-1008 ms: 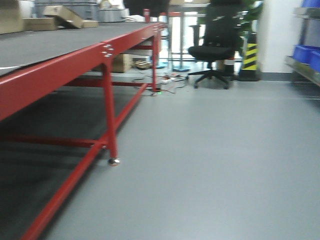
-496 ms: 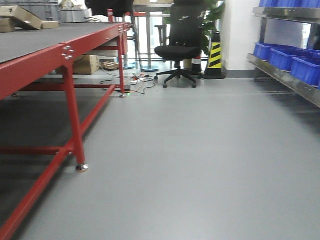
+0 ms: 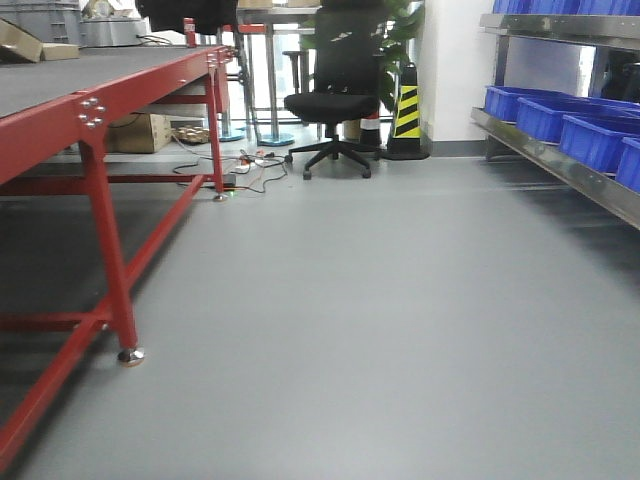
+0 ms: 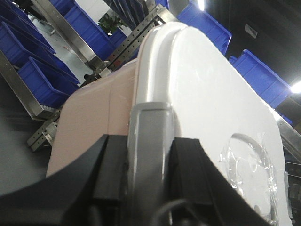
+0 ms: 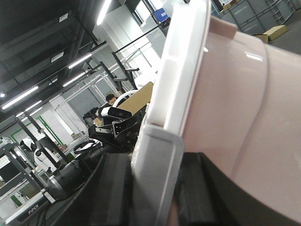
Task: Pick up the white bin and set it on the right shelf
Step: 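Hold the bin with both grippers while the base turns away from the table, then carry the bin with both grippers toward the shelving rack of blue crates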
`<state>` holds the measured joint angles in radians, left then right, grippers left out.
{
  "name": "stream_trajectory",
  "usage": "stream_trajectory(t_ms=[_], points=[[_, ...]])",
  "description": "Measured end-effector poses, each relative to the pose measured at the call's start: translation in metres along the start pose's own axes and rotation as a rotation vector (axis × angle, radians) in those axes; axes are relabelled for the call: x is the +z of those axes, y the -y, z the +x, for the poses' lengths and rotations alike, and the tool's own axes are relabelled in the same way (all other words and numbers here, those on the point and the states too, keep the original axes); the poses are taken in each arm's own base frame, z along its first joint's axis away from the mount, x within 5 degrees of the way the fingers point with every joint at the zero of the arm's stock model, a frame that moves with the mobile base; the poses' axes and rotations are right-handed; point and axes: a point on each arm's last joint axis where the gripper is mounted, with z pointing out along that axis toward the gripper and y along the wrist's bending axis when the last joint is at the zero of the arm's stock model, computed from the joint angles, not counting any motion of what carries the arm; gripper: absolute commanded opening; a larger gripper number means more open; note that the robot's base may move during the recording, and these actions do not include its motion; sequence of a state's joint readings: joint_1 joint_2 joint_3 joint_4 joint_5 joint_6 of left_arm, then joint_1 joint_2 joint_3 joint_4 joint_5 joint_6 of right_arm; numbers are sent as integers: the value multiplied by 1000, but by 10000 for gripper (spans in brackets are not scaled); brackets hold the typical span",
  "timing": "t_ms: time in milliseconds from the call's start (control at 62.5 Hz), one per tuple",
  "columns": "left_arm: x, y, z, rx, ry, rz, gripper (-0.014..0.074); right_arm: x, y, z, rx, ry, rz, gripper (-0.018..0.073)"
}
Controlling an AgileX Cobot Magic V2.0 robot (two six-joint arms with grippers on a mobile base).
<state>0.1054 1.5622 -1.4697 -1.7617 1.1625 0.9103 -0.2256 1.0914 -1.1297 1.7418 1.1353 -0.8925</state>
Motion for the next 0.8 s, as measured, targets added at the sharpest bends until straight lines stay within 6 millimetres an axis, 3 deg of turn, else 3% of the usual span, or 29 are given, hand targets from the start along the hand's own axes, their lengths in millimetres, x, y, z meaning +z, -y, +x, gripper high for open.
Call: stream_trajectory(t_ms=[800], points=[[0, 1, 0, 1, 1, -1, -98, 0, 0, 0, 0, 0, 0, 178]])
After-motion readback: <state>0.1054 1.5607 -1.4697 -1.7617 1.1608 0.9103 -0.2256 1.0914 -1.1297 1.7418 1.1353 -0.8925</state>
